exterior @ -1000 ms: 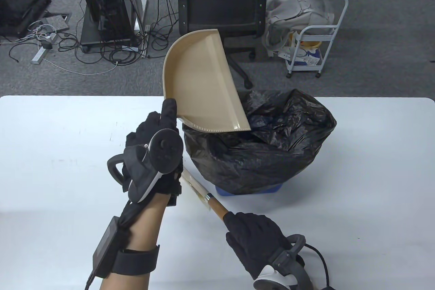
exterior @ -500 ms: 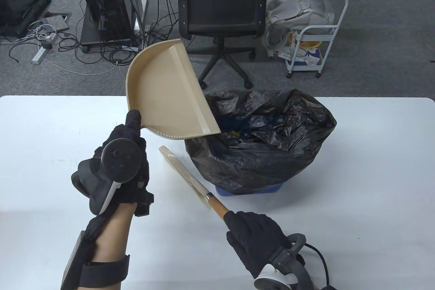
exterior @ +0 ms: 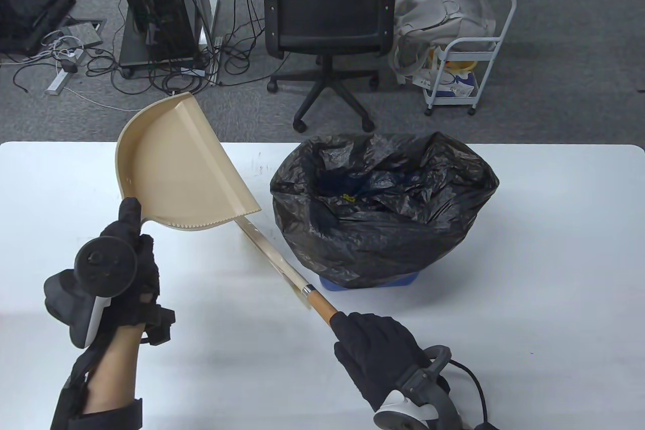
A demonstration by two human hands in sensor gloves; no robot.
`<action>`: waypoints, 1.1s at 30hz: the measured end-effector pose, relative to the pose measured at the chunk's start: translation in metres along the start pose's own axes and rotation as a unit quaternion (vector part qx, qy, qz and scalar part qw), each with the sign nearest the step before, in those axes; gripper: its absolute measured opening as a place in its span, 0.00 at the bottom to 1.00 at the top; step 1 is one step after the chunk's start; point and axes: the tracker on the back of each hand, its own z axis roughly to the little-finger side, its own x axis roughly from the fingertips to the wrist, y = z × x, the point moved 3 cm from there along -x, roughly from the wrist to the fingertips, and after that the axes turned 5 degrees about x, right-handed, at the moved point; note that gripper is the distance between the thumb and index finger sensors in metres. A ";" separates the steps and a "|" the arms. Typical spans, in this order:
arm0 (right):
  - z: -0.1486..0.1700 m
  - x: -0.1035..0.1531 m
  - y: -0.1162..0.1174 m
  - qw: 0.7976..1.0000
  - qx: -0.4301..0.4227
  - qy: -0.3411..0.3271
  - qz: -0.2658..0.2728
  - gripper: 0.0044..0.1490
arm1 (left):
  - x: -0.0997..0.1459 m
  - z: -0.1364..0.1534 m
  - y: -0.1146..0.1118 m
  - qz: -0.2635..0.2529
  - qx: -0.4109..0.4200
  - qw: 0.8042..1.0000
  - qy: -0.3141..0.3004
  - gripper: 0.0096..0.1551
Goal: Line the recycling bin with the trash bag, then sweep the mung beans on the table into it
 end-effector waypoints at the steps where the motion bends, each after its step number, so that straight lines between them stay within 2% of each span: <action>1: 0.000 0.000 0.000 1.000 0.000 0.000 0.000 0.32 | 0.001 0.009 -0.005 0.002 -0.001 1.000 0.007 0.35; 10: -0.002 -0.002 0.003 1.000 0.004 -0.002 -0.006 0.32 | 0.009 0.065 -0.055 0.032 0.003 0.998 0.052 0.35; 19: -0.003 -0.004 0.005 1.000 0.005 -0.006 -0.009 0.33 | 0.017 0.099 -0.086 0.049 -0.002 0.996 0.070 0.35; 27: -0.008 -0.006 0.009 1.000 0.010 -0.013 -0.013 0.33 | 0.025 0.119 -0.101 0.054 0.002 0.996 0.076 0.35; 33: -0.012 -0.010 0.011 1.000 0.014 -0.019 -0.014 0.33 | 0.027 0.124 -0.105 0.048 -0.004 0.996 0.077 0.35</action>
